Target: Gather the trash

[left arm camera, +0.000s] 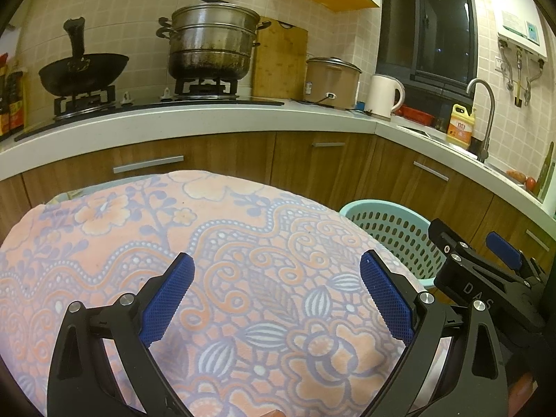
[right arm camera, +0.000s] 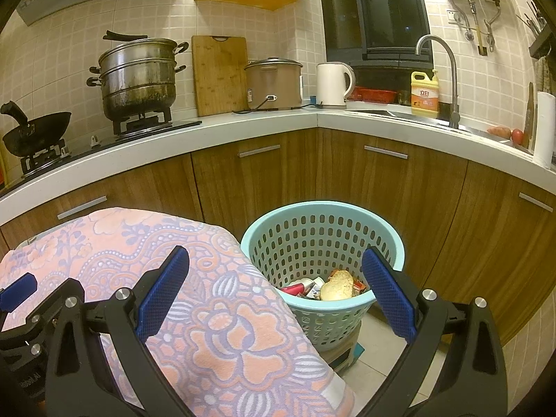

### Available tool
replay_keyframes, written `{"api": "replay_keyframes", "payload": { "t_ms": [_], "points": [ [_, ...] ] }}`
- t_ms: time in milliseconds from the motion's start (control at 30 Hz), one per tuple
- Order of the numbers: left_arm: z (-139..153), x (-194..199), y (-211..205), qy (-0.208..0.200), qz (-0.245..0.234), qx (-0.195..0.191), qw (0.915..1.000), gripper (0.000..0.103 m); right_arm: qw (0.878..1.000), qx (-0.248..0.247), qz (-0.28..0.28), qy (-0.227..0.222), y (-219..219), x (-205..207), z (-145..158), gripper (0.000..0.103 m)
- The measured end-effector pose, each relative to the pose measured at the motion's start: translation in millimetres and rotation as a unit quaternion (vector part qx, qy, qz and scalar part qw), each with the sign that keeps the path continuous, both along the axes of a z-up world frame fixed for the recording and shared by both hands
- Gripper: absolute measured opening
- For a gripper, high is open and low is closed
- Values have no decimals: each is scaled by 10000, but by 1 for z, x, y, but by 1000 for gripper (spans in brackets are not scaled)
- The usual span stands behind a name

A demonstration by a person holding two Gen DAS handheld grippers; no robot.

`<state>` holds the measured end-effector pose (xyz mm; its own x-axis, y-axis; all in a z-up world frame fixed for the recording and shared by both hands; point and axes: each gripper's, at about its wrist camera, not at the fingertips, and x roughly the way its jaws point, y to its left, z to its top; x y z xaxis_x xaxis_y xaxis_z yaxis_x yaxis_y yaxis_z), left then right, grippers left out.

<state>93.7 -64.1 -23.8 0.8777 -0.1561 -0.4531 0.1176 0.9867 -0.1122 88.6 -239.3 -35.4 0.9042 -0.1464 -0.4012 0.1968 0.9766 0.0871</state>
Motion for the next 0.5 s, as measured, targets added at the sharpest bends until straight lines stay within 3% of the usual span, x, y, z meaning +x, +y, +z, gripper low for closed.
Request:
{"api": "replay_keyframes", "payload": {
  "t_ms": [500],
  "points": [
    [-1,0,0,0,20,44,10000,93,10000,-6,-35,-9,1,-3,0,95]
  ]
}}
